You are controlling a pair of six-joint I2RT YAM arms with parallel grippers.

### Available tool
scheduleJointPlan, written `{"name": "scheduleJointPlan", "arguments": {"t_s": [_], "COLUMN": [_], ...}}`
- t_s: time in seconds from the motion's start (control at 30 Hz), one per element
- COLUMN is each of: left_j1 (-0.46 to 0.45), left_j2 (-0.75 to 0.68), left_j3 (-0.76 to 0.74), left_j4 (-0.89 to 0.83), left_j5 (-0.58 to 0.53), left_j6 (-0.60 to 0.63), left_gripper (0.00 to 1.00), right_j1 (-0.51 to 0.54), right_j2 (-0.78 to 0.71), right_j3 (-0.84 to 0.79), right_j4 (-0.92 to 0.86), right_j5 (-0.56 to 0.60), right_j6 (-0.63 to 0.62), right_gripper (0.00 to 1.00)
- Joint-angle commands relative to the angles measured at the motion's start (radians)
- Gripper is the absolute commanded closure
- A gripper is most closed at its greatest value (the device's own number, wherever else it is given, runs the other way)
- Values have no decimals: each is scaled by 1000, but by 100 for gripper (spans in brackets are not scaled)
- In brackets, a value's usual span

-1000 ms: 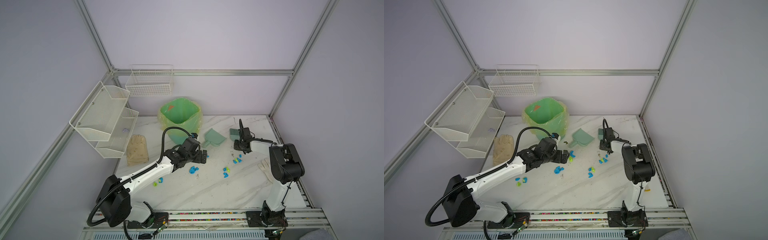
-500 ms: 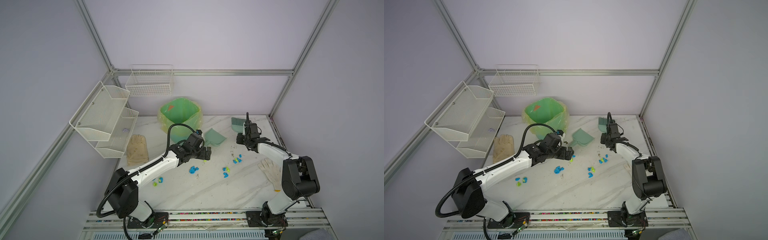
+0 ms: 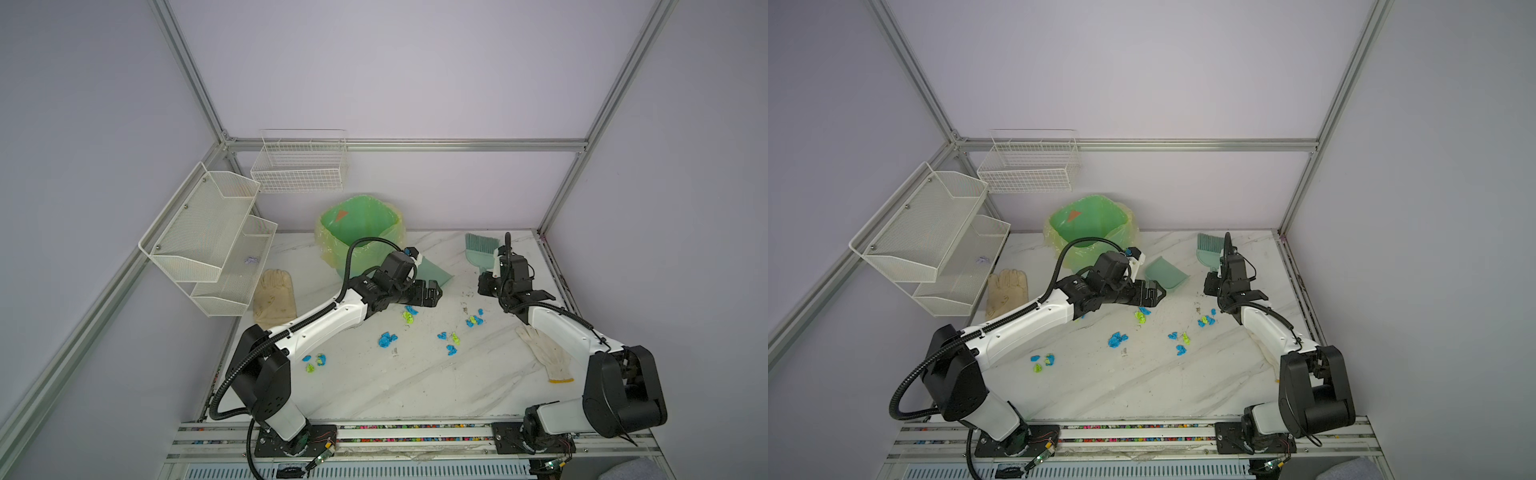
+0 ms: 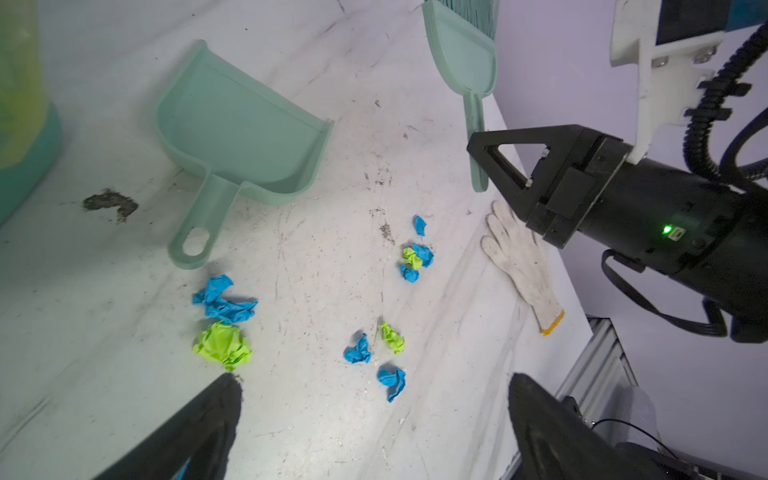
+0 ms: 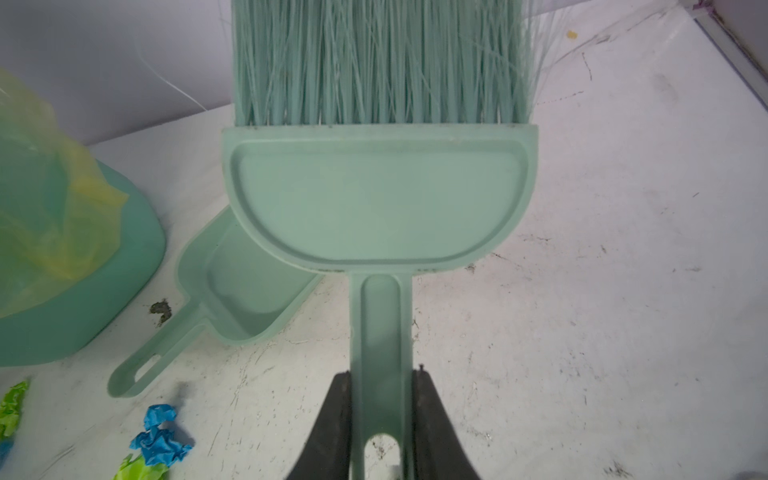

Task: Sweep away the paper scraps from the table
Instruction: 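Lift the brush with the right gripper toward the left gripper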

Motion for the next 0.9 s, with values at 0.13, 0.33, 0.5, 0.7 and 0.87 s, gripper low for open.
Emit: {"name": "scheduleJointPlan", "arguments": {"t_s": [0.13, 0.33, 0.5, 0.7, 0.87], "left_j1": [5, 7, 10, 16, 16], "left_j2": [54, 124, 179, 239, 268], "left_j3": [138, 200, 218, 253, 226], "left_j4": [130, 173, 248, 327, 459], "left_j5": [139, 166, 167, 171, 155], "left_j6": [-76, -94, -101, -115, -129], "left_gripper": [0, 3, 7, 18, 24], "right_j1": [-1, -1, -1, 1, 5], "right_j2": [-134, -206, -220, -258, -258], "right_j3": [-72, -109, -148, -185, -192], "right_j4": [49, 56, 87, 122, 116], "right_j5": [-63, -91, -137, -174, -198], "right_j6": [37, 51, 64, 90, 92], "right_gripper": [100, 100, 100, 100, 100]}}
